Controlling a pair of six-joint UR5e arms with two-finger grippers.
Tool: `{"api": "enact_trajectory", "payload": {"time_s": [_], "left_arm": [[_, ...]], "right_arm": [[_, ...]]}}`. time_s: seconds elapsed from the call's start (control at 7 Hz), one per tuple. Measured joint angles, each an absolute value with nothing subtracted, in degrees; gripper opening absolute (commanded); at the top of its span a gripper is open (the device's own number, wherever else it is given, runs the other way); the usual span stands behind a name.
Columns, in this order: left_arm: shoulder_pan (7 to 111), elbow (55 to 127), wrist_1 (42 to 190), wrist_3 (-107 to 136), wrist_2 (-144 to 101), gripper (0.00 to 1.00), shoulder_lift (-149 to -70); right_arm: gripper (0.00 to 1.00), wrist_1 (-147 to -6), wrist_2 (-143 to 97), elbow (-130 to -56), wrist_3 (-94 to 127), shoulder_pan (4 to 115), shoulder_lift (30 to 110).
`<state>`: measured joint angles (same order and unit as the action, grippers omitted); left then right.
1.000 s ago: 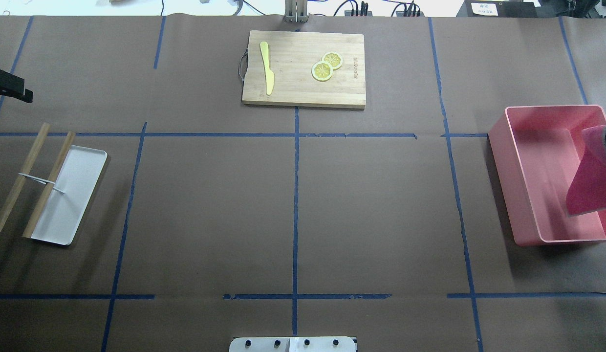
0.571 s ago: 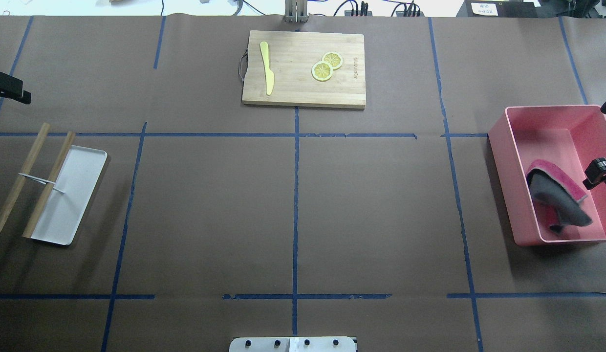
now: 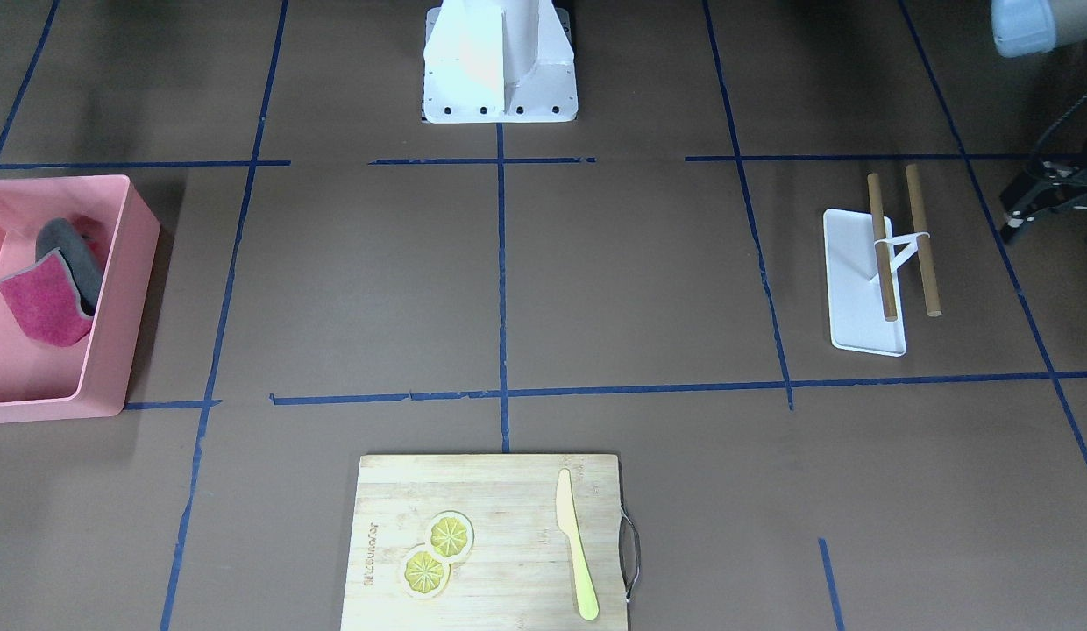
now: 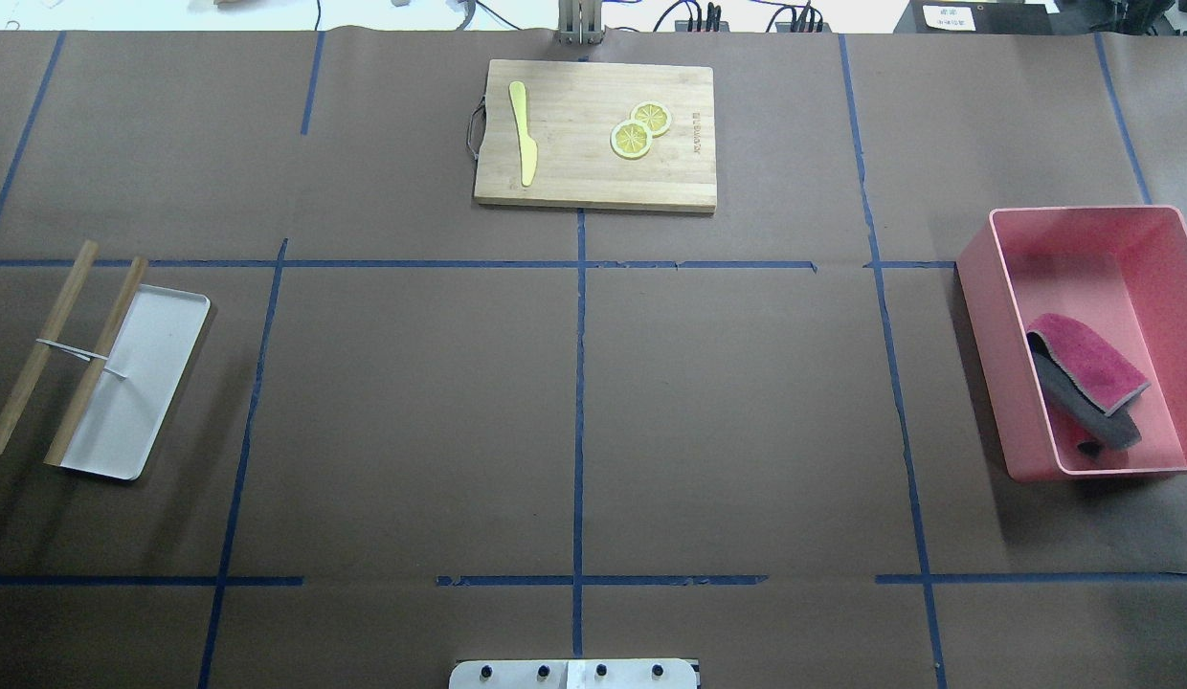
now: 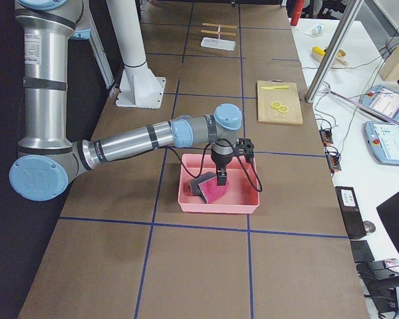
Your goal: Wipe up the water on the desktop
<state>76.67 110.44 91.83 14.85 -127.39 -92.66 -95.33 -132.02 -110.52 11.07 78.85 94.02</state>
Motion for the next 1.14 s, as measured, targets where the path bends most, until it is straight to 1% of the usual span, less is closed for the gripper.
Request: {"api": "enact_trajectory", "payload": {"time_s": [0.43,0.71,1.14], "left_arm": [[88.18,104.38,79.19,-5.34,-135.25,1.00,-92.98],[90.24,101.92,76.39,-8.50,-137.72,1.00,-89.80],[90.63,107.77,75.82,-11.79,-137.93,1.00,-81.38]], "right_arm": [[1.00,-95.45,-134.02,-107.33,4.44,86.07,94.58],[1.00,-95.13,-134.61,-105.66,2.07,87.15,94.90],[1.00,-94.96,-134.60,-105.44,-0.44,87.27,97.40]]}}
